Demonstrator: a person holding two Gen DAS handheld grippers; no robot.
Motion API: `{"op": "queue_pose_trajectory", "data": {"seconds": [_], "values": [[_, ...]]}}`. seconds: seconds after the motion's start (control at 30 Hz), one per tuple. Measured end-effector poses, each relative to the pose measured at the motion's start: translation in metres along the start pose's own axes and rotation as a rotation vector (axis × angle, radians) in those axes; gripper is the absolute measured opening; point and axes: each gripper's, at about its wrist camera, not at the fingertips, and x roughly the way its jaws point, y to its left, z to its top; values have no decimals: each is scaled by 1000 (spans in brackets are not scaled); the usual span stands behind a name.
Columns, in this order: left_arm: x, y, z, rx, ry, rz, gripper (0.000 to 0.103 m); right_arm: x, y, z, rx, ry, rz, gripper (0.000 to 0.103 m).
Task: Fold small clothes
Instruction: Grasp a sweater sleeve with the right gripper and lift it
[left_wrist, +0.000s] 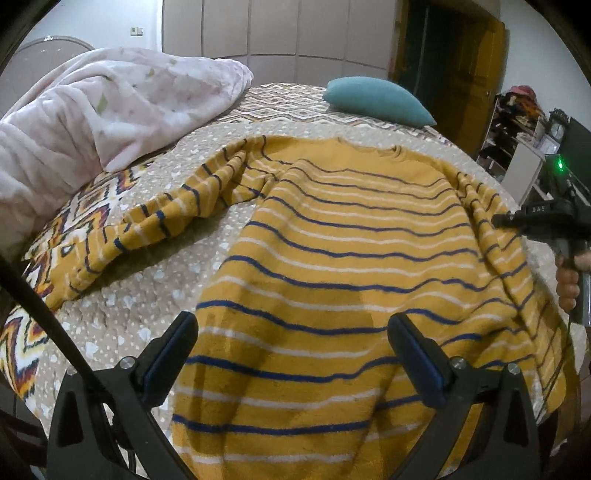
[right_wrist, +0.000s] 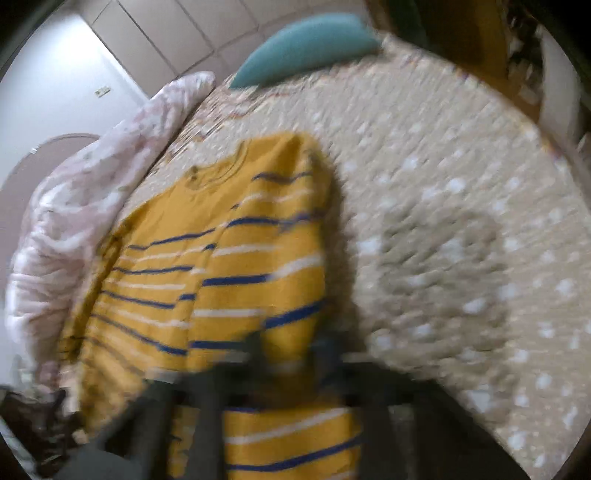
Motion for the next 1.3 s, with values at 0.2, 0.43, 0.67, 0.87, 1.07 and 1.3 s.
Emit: {"op": "queue_pose_trajectory", "data": {"seconds": [0.2,0.43,0.67,0.87,1.07,1.3], "values": [[-6,9,4,-40,-21,0,103,-19,15,43,-83,-63,-292,8],[-16,15,-2,-41,-20,17,103,-26,15,71,-111,-103,-594,32],[-19,16,-9,-72,-1,-27,102,-109,-31,-47,38,-125,-363,68],[-32,-10,-9,-6,-15,-32,102,-112,-62,-148,157,-102,-319,69],[-41,-32,-8,74,-27,-31,103,-98,-32,-184,150,-210,-316,29],[-49,-24,-2,64,-48,-14,103,-162,-84,-157,290,-327,-230,11]]}}
